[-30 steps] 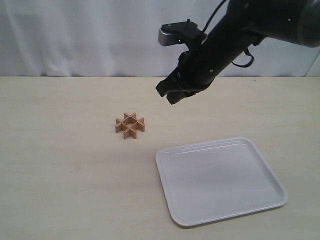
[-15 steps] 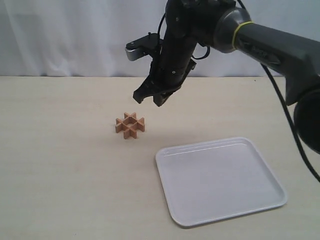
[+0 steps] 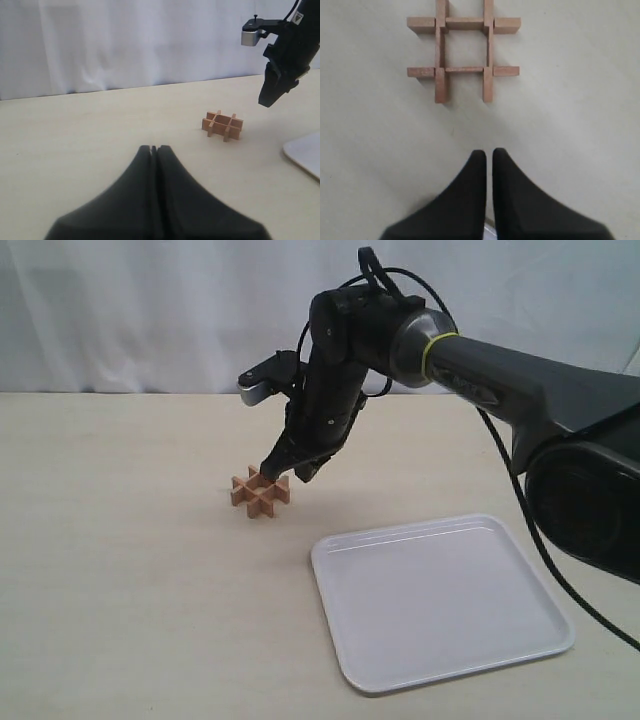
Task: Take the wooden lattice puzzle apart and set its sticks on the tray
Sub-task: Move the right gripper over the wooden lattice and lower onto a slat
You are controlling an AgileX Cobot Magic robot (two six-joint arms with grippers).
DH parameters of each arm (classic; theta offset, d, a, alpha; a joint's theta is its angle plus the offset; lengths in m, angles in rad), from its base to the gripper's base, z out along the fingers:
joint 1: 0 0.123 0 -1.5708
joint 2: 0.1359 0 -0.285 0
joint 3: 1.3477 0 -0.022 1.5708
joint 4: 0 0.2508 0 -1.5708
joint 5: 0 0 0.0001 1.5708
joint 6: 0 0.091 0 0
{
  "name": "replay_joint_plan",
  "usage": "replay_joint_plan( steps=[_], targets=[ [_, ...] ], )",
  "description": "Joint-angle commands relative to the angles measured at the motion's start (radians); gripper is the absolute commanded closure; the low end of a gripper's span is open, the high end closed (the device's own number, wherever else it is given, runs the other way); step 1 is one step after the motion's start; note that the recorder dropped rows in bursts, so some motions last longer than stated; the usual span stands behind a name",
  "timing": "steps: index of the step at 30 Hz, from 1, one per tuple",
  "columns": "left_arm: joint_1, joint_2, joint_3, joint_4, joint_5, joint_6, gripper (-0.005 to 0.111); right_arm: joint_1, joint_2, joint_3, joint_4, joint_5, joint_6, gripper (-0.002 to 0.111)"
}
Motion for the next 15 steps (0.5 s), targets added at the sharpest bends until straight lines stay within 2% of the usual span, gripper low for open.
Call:
replay_joint_plan(
  steps=[1,2,4,15],
  targets=[
    [-0.001,0.0,0.002,-0.001,-0.012,-0.003,0.107,0.0,0.025,-0.007,0.024,-0.049,-0.02,0.092],
    [-0.001,0.0,0.002,-0.001,-0.012,-0.003,0.107,0.0,0.031,-0.007,0.053,-0.08,-0.02,0.086],
    [-0.001,0.0,0.002,-0.001,-0.012,-0.003,0.107,0.0,0.049,-0.007,0.077,-0.118,-0.02,0.082],
    [-0.001,0.0,0.002,-0.001,-0.012,-0.003,0.107,0.0,0.101,-0.007,0.018,-0.194,-0.02,0.082]
  ],
)
